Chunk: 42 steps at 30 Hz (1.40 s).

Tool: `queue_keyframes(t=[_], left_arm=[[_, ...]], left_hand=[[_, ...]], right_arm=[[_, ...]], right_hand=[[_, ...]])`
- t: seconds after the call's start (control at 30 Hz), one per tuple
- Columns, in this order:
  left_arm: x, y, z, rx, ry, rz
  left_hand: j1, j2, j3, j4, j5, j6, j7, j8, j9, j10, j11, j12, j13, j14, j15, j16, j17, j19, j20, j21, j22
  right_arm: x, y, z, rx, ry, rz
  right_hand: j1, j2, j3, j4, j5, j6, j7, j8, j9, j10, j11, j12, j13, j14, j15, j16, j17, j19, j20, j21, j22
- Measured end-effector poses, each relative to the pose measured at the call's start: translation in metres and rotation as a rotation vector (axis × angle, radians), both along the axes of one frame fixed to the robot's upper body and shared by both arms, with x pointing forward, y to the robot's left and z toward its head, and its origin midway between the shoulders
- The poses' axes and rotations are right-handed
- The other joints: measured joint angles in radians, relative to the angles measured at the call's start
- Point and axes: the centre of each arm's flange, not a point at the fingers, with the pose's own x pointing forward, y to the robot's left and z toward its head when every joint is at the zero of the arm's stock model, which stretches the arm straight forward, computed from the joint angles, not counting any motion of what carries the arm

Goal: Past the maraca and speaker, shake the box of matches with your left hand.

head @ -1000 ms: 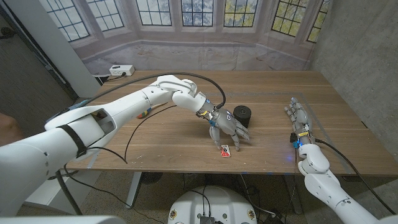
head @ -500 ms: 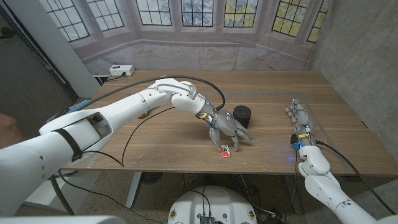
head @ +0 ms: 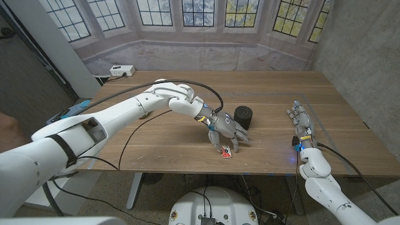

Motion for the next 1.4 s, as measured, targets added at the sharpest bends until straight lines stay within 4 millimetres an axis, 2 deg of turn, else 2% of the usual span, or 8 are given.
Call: queue_keyframes(t=[0.27, 0.6, 0.8, 1.03, 1.4], left_arm=[[-0.001, 0.004, -0.004, -0.026, -0.021, -0.011], [-0.003, 0.006, -0.009, -0.053, -0.035, -0.028], [-0.003, 0.006, -0.01, -0.065, -0.04, -0.037], [-0.003, 0.005, -0.014, -0.075, -0.04, -0.047], [-0.001, 0.006, -0.018, -0.091, -0.036, -0.05]], left_hand=[[0.022, 0.014, 0.0, 0.0, 0.0, 0.01, 0.01, 0.0, 0.001, 0.025, -0.004, 0.008, 0.0, 0.014, -0.011, 0.0, 0.0, 0.011, 0.0, 0.0, 0.0], [0.023, 0.007, -0.004, -0.004, 0.0, 0.019, 0.015, 0.0, 0.005, 0.041, 0.001, 0.016, 0.002, 0.035, -0.018, 0.008, 0.0, 0.029, -0.004, 0.0, 0.0], [0.027, 0.003, -0.004, -0.004, 0.0, 0.036, 0.013, 0.0, 0.005, 0.054, -0.004, 0.016, 0.002, 0.046, -0.018, 0.008, 0.0, 0.032, -0.007, 0.0, 0.0], [0.027, 0.003, -0.004, -0.004, 0.0, 0.067, 0.017, 0.014, 0.008, 0.067, -0.006, 0.023, 0.002, 0.057, -0.029, 0.008, 0.0, 0.044, -0.008, 0.009, 0.0], [0.032, -0.002, -0.01, -0.004, 0.0, 0.072, 0.023, 0.018, 0.011, 0.073, -0.002, 0.023, 0.002, 0.064, -0.025, 0.008, 0.0, 0.049, -0.008, 0.009, 0.0]], right_arm=[[-0.002, 0.0, -0.004, 0.008, -0.006, -0.002], [-0.005, -0.001, -0.008, 0.014, -0.01, -0.003], [-0.006, -0.002, -0.012, 0.022, -0.009, -0.004], [-0.007, -0.003, -0.017, 0.03, -0.006, -0.005], [-0.006, -0.004, -0.022, 0.037, 0.001, -0.005]], right_hand=[[0.0, 0.0, 0.0, 0.0, 0.0, 0.0, 0.0, 0.0, 0.0, 0.0, 0.0, 0.0, 0.0, 0.0, 0.0, 0.0, 0.0, 0.0, 0.0, 0.0, 0.0], [0.0, 0.0, 0.0, 0.0, 0.0, 0.0, 0.0, 0.0, 0.0, 0.0, 0.0, 0.0, 0.0, 0.0, 0.0, 0.0, 0.0, 0.0, 0.0, 0.0, 0.0], [0.0, 0.0, 0.0, 0.0, 0.0, 0.0, 0.0, 0.0, 0.004, 0.0, 0.0, 0.0, 0.0, 0.0, 0.0, 0.0, 0.0, 0.0, 0.0, 0.0, 0.0], [0.0, 0.0, 0.0, 0.0, 0.0, 0.0, 0.0, 0.0, 0.005, 0.0, 0.0, 0.0, 0.0, 0.0, 0.0, 0.0, 0.0, 0.0, 0.0, 0.0, 0.0], [0.0, 0.0, 0.0, 0.0, 0.0, 0.0, 0.0, 0.0, 0.005, 0.0, 0.0, 0.0, 0.0, 0.0, 0.0, 0.0, 0.0, 0.0, 0.0, 0.0, 0.0]])
